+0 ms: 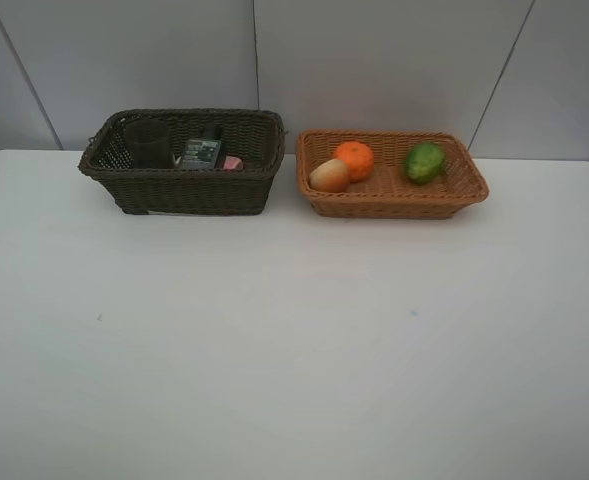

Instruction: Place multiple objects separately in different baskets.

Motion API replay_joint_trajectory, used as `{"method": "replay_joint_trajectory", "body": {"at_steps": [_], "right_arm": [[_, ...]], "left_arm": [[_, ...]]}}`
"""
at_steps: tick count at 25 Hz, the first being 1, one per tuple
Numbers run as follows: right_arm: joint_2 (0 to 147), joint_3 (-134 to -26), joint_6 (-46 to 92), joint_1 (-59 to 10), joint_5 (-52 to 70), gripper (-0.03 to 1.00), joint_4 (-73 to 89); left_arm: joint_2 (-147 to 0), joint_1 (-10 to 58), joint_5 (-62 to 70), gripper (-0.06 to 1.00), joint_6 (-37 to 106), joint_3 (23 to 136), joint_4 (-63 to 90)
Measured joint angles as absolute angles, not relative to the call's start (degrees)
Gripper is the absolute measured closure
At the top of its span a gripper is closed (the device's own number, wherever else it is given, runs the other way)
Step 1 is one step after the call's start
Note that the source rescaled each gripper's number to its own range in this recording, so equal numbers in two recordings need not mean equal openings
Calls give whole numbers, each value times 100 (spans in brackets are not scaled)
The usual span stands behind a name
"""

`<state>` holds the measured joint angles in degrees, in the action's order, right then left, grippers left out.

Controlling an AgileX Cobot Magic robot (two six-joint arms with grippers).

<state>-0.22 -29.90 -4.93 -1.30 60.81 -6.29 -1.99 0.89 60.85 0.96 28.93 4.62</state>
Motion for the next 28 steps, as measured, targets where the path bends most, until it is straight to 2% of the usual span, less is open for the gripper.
{"method": "replay_joint_trajectory", "body": {"at_steps": [28], "right_arm": [[-22, -2990, -493, -130, 6081, 18, -629]], "left_arm": [[35, 89, 6069, 1, 87, 2888, 329]]}}
